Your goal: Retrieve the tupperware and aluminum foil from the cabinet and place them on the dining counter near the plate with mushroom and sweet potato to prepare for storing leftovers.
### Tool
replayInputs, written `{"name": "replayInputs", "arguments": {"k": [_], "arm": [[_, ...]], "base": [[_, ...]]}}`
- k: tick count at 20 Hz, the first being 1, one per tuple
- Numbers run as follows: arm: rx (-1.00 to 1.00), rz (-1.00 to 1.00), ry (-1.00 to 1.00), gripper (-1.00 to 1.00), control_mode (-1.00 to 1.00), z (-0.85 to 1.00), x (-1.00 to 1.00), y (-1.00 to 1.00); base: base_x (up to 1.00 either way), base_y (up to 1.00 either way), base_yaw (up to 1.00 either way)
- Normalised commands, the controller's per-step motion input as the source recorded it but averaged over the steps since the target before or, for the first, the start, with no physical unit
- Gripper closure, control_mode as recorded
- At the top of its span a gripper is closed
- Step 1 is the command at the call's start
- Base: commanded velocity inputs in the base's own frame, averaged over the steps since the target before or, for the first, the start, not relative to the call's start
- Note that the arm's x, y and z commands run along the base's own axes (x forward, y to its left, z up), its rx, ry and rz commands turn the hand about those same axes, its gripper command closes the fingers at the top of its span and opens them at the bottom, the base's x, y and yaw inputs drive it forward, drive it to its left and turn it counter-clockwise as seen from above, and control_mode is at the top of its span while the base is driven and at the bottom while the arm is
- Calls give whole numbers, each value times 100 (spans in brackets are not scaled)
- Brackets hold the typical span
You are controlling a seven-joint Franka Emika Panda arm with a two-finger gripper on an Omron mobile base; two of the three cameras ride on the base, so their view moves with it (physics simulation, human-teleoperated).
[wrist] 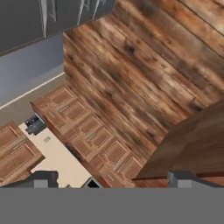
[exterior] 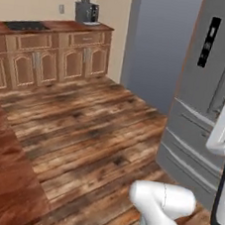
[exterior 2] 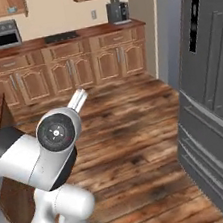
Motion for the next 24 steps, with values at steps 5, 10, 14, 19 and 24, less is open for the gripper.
{"name": "replayInputs", "arguments": {"k": [5,10,14,19,24], "arm": [[0,0,0,-100,100,0,0,0],[0,0,0,-100,100,0,0,0],[0,0,0,-100,100,0,0,0],[0,0,0,-100,100,0,0,0],[0,0,0,-100,100,0,0,0]], "base": [[78,20,63],[90,7,61],[100,0,45],[100,0,38],[100,-12,36]]}}
